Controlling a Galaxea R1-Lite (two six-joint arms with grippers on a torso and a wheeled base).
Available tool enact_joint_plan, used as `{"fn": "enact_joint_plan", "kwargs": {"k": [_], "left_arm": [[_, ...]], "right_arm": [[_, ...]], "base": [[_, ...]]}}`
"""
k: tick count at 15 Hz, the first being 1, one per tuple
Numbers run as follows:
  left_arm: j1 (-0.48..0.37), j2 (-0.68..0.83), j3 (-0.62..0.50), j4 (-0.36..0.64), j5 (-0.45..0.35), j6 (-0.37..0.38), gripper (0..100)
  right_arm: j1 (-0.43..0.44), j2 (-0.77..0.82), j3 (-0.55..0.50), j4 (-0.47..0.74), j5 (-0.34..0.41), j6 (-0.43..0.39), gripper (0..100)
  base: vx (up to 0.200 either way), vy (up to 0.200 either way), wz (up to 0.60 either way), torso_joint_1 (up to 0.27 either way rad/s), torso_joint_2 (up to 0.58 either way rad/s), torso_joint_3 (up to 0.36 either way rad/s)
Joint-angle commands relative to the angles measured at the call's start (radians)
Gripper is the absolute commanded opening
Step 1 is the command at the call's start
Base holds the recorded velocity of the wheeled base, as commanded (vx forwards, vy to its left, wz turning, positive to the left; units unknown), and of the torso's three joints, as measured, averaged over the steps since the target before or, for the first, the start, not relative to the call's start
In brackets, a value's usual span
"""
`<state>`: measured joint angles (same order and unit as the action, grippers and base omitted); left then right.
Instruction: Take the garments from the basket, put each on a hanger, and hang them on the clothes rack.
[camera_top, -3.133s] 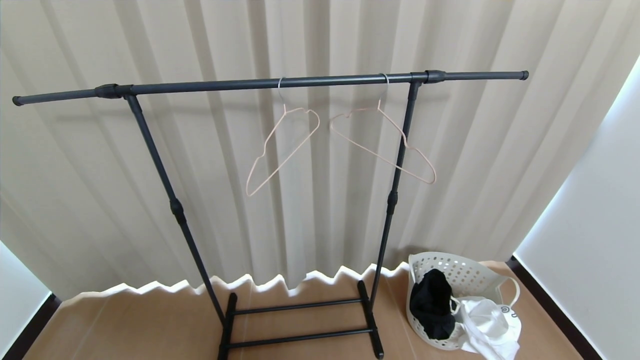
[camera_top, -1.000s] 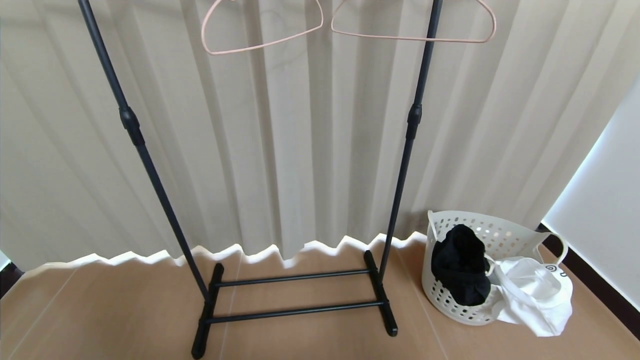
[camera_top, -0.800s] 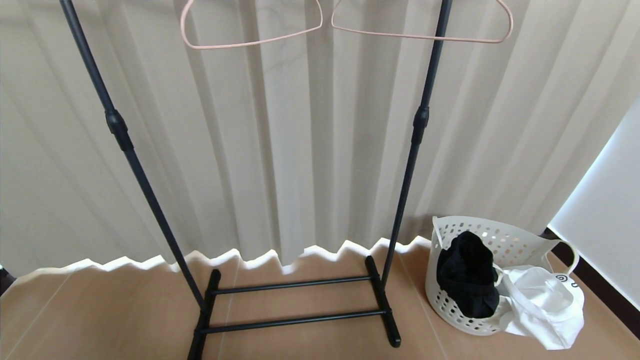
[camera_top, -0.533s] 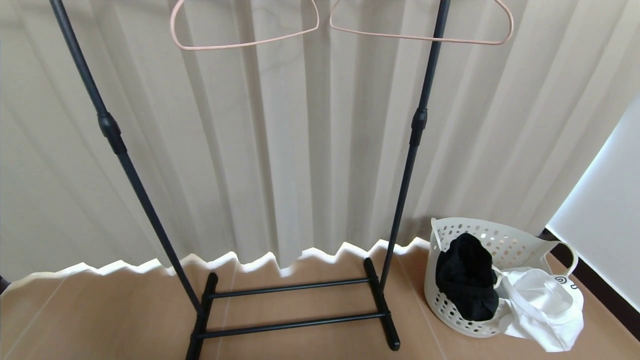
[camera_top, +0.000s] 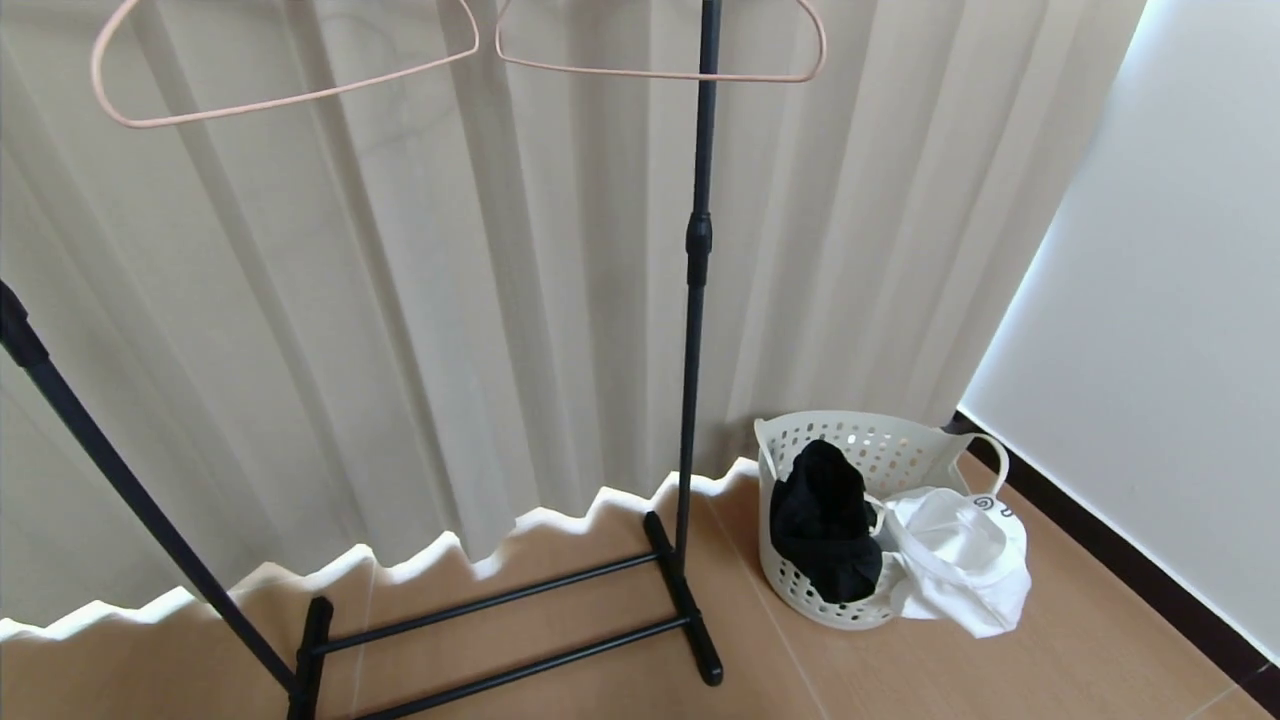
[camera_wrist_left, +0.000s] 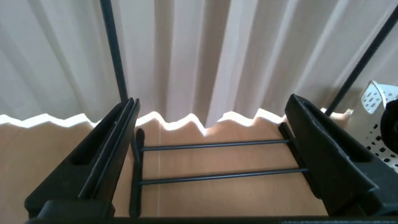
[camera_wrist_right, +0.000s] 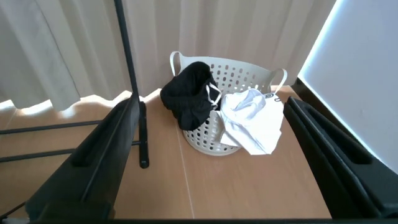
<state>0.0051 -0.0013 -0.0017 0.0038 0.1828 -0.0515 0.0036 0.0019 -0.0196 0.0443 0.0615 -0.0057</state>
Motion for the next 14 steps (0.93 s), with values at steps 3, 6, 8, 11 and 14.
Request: {"fn": "enact_joint_plan", "kwargs": {"k": [3,6,8,11,14], "left_arm": [[0.001,0.001,0.000,-0.001,0.000,-0.002,100],[0.001,0.001,0.000,-0.001,0.000,-0.002,100],[0.001,0.001,0.000,-0.002,0.000,-0.002,100],[0.001,0.001,0.002,-0.004,0.000,0.002,100],[0.001,0.001,0.002,-0.004,0.000,0.001,100]], "right_arm": [[0.003,0.001,0.000,0.000,0.000,0.000,100],[0.003,0.001,0.000,0.000,0.000,0.000,100],[0.003,0.001,0.000,0.000,0.000,-0.002,100],[0.003,0.001,0.000,0.000,0.000,-0.002,100],[0.003,0.001,0.000,0.000,0.000,-0.002,100]], "base": [[0.000,-0.200,0.00,0.001,0.01,0.001],[0.200,0.000,-0.40,-0.002,0.00,0.004],[0.200,0.000,0.00,0.005,0.00,0.002],[0.067,0.000,0.00,0.004,0.00,-0.002],[0.000,0.000,0.00,0.000,0.00,0.000]]}}
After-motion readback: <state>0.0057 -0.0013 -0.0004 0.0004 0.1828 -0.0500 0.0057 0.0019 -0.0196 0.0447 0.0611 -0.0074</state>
